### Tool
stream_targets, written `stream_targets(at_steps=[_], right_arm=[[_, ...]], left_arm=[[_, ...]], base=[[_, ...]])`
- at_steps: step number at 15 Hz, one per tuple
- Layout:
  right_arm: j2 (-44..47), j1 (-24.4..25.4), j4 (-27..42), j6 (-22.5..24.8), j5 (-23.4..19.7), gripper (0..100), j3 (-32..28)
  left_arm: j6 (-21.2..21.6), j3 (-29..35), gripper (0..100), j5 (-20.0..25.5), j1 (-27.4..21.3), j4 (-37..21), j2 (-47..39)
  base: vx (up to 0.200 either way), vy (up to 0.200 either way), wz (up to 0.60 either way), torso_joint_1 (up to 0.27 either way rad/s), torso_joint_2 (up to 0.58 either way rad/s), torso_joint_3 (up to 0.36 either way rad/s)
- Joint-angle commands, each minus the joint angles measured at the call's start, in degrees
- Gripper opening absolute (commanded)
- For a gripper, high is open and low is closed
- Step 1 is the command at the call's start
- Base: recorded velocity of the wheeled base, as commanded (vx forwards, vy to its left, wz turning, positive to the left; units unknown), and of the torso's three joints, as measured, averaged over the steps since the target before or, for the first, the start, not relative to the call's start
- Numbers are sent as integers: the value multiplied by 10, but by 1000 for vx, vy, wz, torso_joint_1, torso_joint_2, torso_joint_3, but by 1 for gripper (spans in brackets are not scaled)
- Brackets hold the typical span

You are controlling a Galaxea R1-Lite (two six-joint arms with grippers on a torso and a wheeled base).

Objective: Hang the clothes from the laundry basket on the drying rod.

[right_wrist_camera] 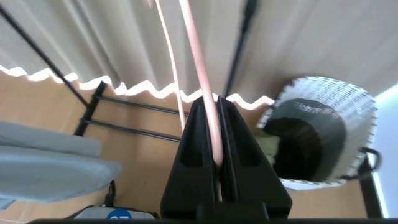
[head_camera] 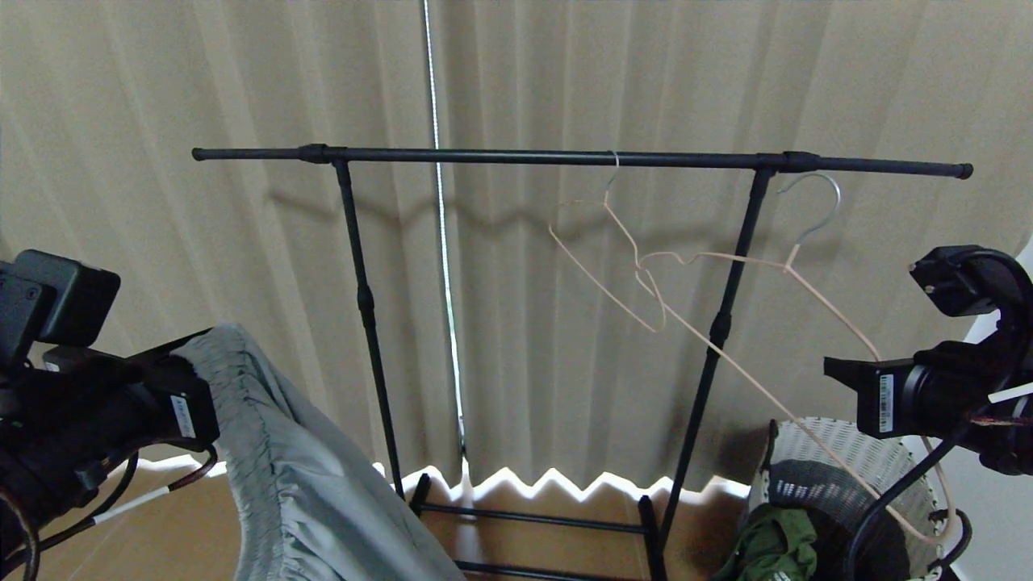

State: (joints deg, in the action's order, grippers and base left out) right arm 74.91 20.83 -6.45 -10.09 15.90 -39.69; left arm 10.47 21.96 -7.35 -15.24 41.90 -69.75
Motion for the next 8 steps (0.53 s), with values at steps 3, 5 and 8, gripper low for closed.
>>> stream_targets(at_steps=[3,5,8], right_arm=[[0,-4,-1,0,1,0,1],[-4,-7,-15,2,2,0,1],[-22,-7,-42,7,5,0,-1]], left_arm=[[17,-14,0,0,-1,0,-6],[26,-20,0,0,-1,0,-5],[29,-24,0,0,7,0,-4]], base=[[0,0,0,0,0,0],[0,0,0,0,0,0],[0,0,0,0,0,0]])
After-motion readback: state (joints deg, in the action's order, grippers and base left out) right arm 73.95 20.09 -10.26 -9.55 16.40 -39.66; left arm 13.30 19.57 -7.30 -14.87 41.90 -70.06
